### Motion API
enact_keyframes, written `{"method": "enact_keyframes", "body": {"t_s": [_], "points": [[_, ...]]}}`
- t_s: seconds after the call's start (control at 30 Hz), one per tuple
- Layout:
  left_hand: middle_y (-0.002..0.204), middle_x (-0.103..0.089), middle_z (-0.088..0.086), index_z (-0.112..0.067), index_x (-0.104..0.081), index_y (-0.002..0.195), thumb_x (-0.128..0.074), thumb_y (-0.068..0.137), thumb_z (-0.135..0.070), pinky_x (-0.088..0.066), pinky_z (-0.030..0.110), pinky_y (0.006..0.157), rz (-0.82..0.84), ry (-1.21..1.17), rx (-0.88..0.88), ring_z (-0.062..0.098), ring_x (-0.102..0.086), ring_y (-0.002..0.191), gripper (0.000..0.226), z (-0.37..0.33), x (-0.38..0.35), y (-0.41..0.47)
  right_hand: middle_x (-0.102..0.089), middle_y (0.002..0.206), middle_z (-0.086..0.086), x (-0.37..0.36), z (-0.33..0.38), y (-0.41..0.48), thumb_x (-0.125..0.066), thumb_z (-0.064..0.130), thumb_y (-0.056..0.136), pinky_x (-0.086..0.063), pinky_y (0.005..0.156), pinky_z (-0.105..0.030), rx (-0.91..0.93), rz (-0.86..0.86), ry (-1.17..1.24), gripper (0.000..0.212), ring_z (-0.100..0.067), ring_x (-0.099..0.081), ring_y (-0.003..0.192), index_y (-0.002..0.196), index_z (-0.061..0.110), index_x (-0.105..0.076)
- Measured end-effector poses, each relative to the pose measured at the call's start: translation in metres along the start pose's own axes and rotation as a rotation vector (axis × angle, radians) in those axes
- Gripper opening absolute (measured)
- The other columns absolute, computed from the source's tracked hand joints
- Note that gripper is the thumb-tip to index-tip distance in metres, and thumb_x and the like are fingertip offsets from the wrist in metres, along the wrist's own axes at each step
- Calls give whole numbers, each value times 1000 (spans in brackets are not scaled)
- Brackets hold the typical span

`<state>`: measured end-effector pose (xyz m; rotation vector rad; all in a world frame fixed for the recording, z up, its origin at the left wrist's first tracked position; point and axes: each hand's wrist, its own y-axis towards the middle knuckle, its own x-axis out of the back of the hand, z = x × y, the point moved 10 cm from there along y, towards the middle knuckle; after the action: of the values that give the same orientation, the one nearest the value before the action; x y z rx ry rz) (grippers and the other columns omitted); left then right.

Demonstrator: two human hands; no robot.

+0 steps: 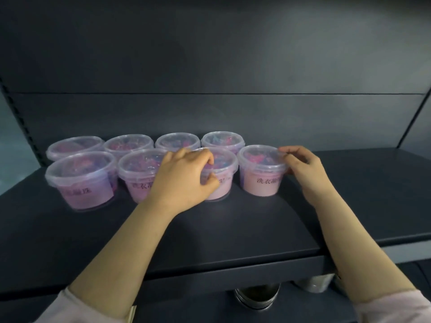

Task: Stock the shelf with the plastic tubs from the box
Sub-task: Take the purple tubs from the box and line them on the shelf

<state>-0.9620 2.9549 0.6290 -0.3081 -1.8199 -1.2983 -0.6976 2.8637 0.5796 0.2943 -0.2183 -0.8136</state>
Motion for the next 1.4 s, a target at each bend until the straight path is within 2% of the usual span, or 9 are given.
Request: {"method": "enact_keyframes", "body": {"t_s": [0.13, 0.27, 0.53, 0.6, 0.7, 0.77, 0.9, 1.07, 1.4], "points": [[92, -65, -9, -24, -57, 97, -54, 76, -40, -36, 35, 86, -21, 9, 9, 22, -57, 95, 27, -2, 2, -4, -70, 107, 5, -6, -2, -6, -67, 35, 87, -54, 85, -30, -12, 71, -19, 26, -9, -66, 98, 108, 18, -69], [94, -66, -7, -24, -55, 99, -50, 78, -41, -34, 36, 89, 1, 23, 29, 22, -57, 98, 28, -1, -3, -6, -66, 109, 12, -10, -3, -15, -71, 35, 84, -50, 75, -11, 16, 84, -59, 45, 8, -64, 92, 125, 19, -60], [98, -65, -8, -22, -54, 100, -49, 78, -43, -35, 38, 90, 15, 43, 36, 22, -55, 101, 30, -3, -6, -7, -56, 110, 25, -21, 0, -12, -64, 38, 90, -41, 68, 3, 33, 79, -138, 59, 26, -54, 88, 140, 15, -46], [102, -66, -5, -20, -55, 103, -50, 79, -44, -35, 39, 89, 37, 44, 42, 24, -55, 102, 34, -5, -4, -5, -56, 124, 17, -20, 5, -19, -61, 41, 91, -43, 76, 0, 26, 86, -162, 61, 17, -55, 100, 143, 16, -43], [112, -67, 1, -18, -57, 117, -54, 82, -42, -37, 41, 91, 9, 97, 5, 29, -56, 106, 43, -17, 9, -1, -56, 134, 5, 2, 29, -35, -62, 43, 89, -43, 99, -22, 84, 44, -311, 53, -7, -53, 119, 137, 22, -51], [116, -66, 3, -18, -56, 123, -57, 82, -37, -39, 42, 90, -42, 109, -33, 30, -55, 108, 45, -35, 22, 5, -58, 132, 7, 24, 59, -52, -64, 39, 88, -40, 98, -22, 198, 23, -490, 45, -9, -52, 119, 130, 25, -57], [116, -66, 1, -20, -58, 121, -56, 83, -33, -38, 42, 86, -94, 80, -106, 31, -55, 105, 40, -103, 32, 17, -59, 131, 2, 85, 118, -95, -62, 35, 90, -38, 102, -30, 388, -49, -862, 38, -20, -50, 122, 125, 20, -60], [117, -66, 2, -17, -60, 118, -55, 86, -29, -40, 43, 86, -134, -38, -242, 31, -56, 106, 35, -242, 18, 16, -61, 125, 0, 210, 160, -175, -60, 34, 90, -43, 98, -43, 421, -288, -1143, 36, -27, -51, 116, 123, 18, -61], [123, -60, -2, -18, -56, 123, -51, 90, -30, -41, 41, 94, 9, -311, -377, 24, -52, 115, 35, -501, -73, -74, -62, 123, -2, 474, 97, -356, -61, 31, 87, -45, 94, -40, 33, -471, -1327, 38, -30, -53, 112, 122, 17, -61]]}}
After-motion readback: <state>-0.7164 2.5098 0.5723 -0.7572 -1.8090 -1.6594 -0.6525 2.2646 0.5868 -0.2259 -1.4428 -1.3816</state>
